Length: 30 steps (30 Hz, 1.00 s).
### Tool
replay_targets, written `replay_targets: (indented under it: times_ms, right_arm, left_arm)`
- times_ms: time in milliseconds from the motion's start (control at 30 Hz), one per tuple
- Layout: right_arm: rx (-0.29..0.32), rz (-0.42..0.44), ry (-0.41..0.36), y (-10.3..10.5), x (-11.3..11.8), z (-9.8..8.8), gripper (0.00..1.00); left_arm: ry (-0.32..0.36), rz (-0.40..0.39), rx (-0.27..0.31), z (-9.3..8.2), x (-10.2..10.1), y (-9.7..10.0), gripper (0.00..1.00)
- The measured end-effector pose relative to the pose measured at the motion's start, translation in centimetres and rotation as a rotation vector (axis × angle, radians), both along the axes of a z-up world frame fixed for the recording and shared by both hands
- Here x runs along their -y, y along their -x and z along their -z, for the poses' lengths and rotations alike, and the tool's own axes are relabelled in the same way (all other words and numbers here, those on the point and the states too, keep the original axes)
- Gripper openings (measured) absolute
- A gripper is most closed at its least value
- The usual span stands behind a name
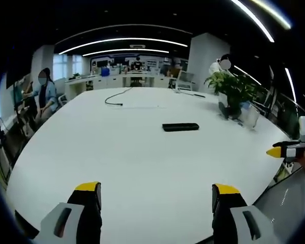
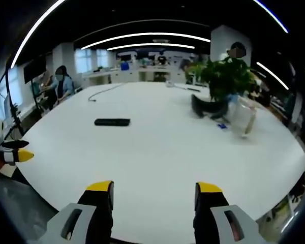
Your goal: Press the specified remote control buttons in sequence, fully releasing each button before pressing the next.
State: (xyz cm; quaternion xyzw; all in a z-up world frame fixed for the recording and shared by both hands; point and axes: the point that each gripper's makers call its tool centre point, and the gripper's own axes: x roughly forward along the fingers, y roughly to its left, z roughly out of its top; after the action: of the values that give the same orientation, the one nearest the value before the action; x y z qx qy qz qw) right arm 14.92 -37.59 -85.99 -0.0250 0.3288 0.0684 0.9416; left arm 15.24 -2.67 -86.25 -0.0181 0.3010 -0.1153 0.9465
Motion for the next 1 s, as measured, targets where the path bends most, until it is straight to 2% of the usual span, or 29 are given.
replay_targets:
  times_ms: [100, 167, 233, 333, 400, 667, 800, 1000]
  right_arm:
    - [0.001, -0.006, 0.0, 0.0, -0.1, 0.0, 0.62]
    - [0.0, -0.007, 0.0, 0.0, -0.1, 0.0, 0.62]
    - [-0.009, -0.008, 0.0, 0.0, -0.1, 0.1, 0.61]
    - [-0.022, -0.014, 0.005, 0.0, -0.2, 0.4, 0.61]
    - [-0.024, -0.016, 0.007, 0.1, -0.2, 0.4, 0.61]
    - [-0.029, -0.011, 0.005, 0.1, -0.1, 0.4, 0.61]
    - [-0.028, -0.013, 0.008, 0.1, -0.1, 0.4, 0.61]
    - [-0.037, -0.006, 0.012, 0.0, 0.1, 0.6, 0.6]
  left_arm:
    - [0.008, 0.005, -0.001, -0.1, 0.1, -0.2, 0.93]
    - [0.01, 0.001, -0.024, 0.0, 0.1, -0.5, 0.94]
    - [0.028, 0.005, -0.043, 0.0, 0.2, -1.1, 0.94]
    - [0.069, 0.01, -0.034, -0.8, 0.4, -2.7, 0.94]
    - [0.073, 0.027, -0.028, -1.2, 0.6, -3.5, 0.93]
    - [-0.011, 0.167, -0.005, -2.9, 1.8, -7.4, 0.87]
    - [-0.043, 0.238, -0.058, -2.8, 2.6, -9.3, 0.86]
    - [-0.123, 0.362, -0.052, -3.7, 4.4, -12.7, 0.82]
